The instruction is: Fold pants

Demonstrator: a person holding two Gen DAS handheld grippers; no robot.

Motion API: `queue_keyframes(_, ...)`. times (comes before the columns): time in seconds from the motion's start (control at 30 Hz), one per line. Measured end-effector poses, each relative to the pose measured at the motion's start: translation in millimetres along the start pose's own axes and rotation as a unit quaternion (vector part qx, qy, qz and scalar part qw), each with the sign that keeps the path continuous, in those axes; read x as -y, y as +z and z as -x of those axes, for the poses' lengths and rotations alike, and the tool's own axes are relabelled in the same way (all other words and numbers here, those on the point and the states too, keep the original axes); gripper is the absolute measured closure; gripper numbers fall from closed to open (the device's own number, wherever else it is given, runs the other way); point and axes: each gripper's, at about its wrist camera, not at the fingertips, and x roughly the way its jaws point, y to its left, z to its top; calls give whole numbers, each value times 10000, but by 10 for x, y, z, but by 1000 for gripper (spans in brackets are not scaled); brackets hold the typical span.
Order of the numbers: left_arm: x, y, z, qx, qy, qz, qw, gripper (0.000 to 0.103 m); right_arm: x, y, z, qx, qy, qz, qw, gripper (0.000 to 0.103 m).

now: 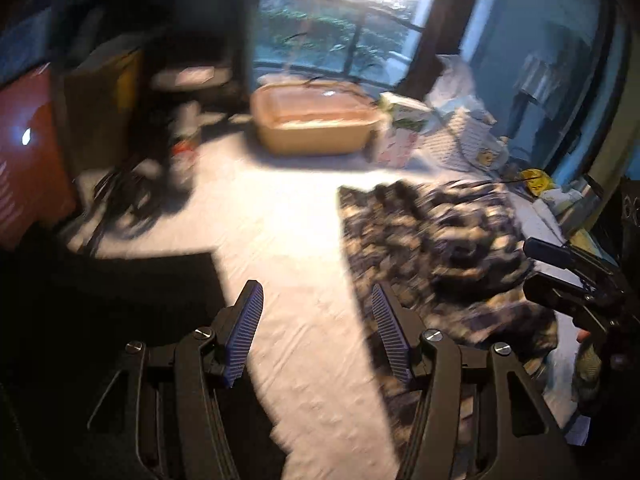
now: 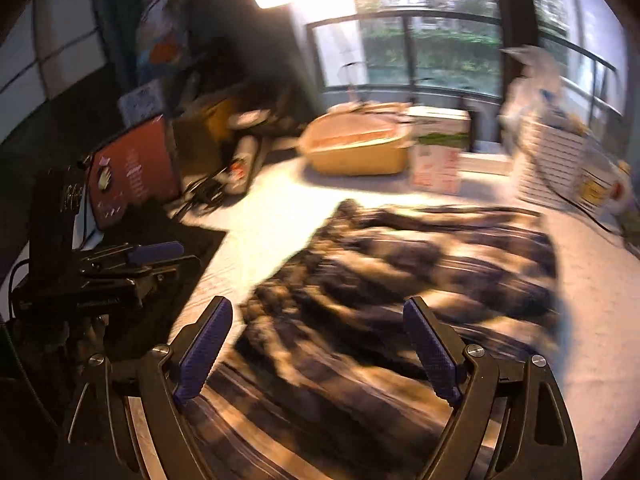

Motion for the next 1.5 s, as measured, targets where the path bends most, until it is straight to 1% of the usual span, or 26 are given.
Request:
queue_keyframes(0.1,271,172,-168,4,-265,-380,9989,46,380,-74,182,140,-276,-348,9989,15)
queue_keyframes(0.17,447,283,-341,-79,-417,-680,9968,46,658,-143,253,164,-475,-620,9968,15)
queue_keyframes(0.27,591,447,-568,-210,-432,-931,9945,46,1048,-252,319,160,-805,-972,9919,15)
queue_keyframes(0.33,644,559,-734,-306,-485,-1036,9930,46,1214,-283,349,205,-889,-1080,9900,15)
queue_keyframes(0.37,659,598,-814,-365,-500,-1094,9921,46,1275,-288,364,228,-909,-1113,9894,16)
queue_keyframes(0.4,671,638,-914,-437,-446,-1158,9913,46,1339,-279,370,255,-919,-1133,9890,20)
queue_keyframes(0.43,677,660,-980,-487,-420,-1209,9906,46,1402,-262,374,272,-914,-1132,9890,38)
queue_keyframes(0.47,677,684,-1068,-560,-436,-1287,9891,46,1436,-239,359,272,-914,-1112,9892,62)
queue_keyframes(0.5,674,687,-1115,-600,-449,-1329,9883,46,1470,-192,315,244,-921,-1054,9899,69)
queue_keyframes(0.53,663,691,-1168,-646,-440,-1344,9878,46,1483,-150,268,224,-908,-983,9908,75)
queue_keyframes(0.6,636,674,-1224,-681,-475,-1325,9877,58,1474,-55,174,208,-792,-796,9935,75)
queue_keyframes(0.63,625,666,-1239,-694,-516,-1321,9875,72,1461,-18,135,191,-741,-701,9946,75)
queue_keyframes(0.73,563,635,-1267,-647,-383,-1188,9901,77,1370,147,-84,82,-636,-337,9974,75)
queue_keyframes(0.83,441,629,-1268,-566,-179,-847,9946,79,1371,243,-426,-199,-733,-7,9971,75)
queue_keyframes(0.87,393,620,-1260,-548,-158,-725,9957,79,1407,259,-537,-314,-760,14,9966,75)
queue_keyframes(0.93,319,593,-1241,-528,-170,-554,9969,79,1482,287,-720,-440,-778,47,9960,80)
queue_keyframes(1.0,272,573,-1240,-496,-169,-422,9977,79,1509,317,-797,-444,-767,136,9960,81)
queue_keyframes(1.03,261,578,-1249,-504,-180,-374,9979,77,1513,348,-823,-436,-782,171,9958,81)
queue_keyframes(1.1,249,628,-1262,-526,-204,-280,9980,75,1520,404,-873,-401,-887,275,9949,81)
queue_keyframes(1.2,244,701,-1138,-517,-187,-240,9982,66,1565,486,-863,-310,-988,191,9944,81)
queue_keyframes(1.27,273,740,-977,-269,-152,-292,9991,62,1551,518,-714,-158,-1060,171,9941,81)
queue_keyframes(1.3,301,759,-852,-95,-208,-335,9992,60,1541,528,-609,-73,-980,113,9951,81)
queue_keyframes(1.37,366,764,-670,135,-392,-407,9983,50,1484,524,-443,12,-793,97,9968,81)
queue_keyframes(1.4,423,748,-581,234,-548,-492,9970,48,1419,505,-377,7,-669,178,9976,81)
queue_keyframes(1.47,556,699,-527,231,-835,-758,9933,47,1244,435,-311,-96,-476,428,9979,80)
queue_keyframes(1.5,645,647,-548,129,-994,-970,9902,47,1153,390,-296,-154,-381,570,9975,80)
